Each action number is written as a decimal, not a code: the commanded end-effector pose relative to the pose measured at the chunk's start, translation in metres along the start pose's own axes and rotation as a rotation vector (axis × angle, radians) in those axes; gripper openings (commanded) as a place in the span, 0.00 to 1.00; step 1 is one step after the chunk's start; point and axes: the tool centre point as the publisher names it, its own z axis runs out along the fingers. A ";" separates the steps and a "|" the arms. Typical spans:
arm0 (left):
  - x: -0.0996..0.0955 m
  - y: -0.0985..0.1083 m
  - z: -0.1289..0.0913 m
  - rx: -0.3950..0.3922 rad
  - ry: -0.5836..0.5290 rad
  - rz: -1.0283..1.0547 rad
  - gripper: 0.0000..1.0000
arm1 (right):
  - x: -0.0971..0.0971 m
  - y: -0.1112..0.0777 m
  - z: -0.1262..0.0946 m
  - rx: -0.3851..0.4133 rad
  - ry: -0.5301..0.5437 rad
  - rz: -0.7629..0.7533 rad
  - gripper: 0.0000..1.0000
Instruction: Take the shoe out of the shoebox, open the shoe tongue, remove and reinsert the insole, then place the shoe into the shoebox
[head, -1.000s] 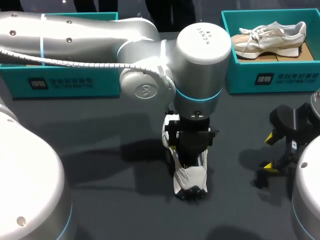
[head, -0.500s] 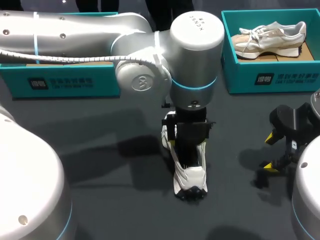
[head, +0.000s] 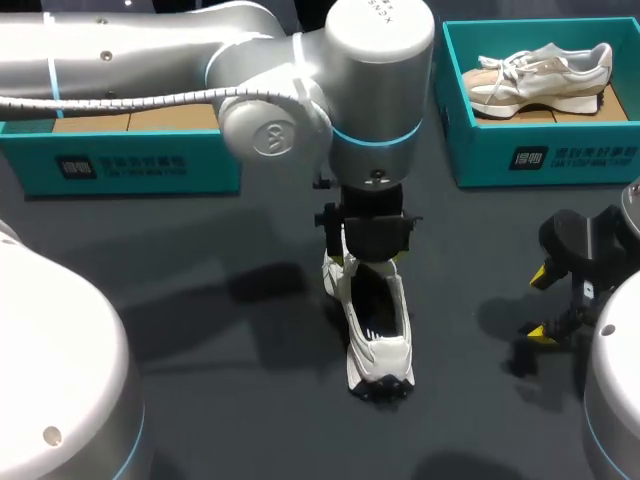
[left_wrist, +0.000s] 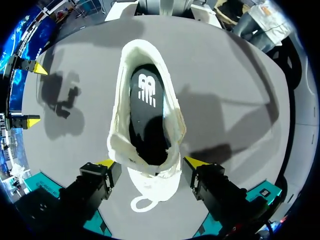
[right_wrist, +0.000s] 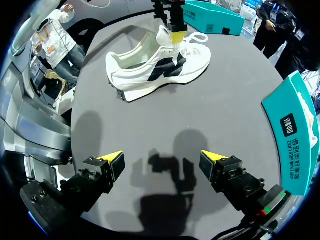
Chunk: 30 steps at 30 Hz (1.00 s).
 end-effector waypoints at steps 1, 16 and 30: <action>0.011 0.015 -0.015 0.013 -0.011 0.004 0.78 | 0.002 -0.001 -0.001 0.001 -0.003 0.000 1.00; 0.020 0.049 -0.051 0.061 -0.035 -0.010 0.49 | 0.002 -0.001 -0.001 0.001 -0.003 0.000 1.00; 0.007 0.025 -0.040 0.119 -0.042 0.004 0.41 | 0.002 -0.001 -0.001 0.001 -0.003 0.000 1.00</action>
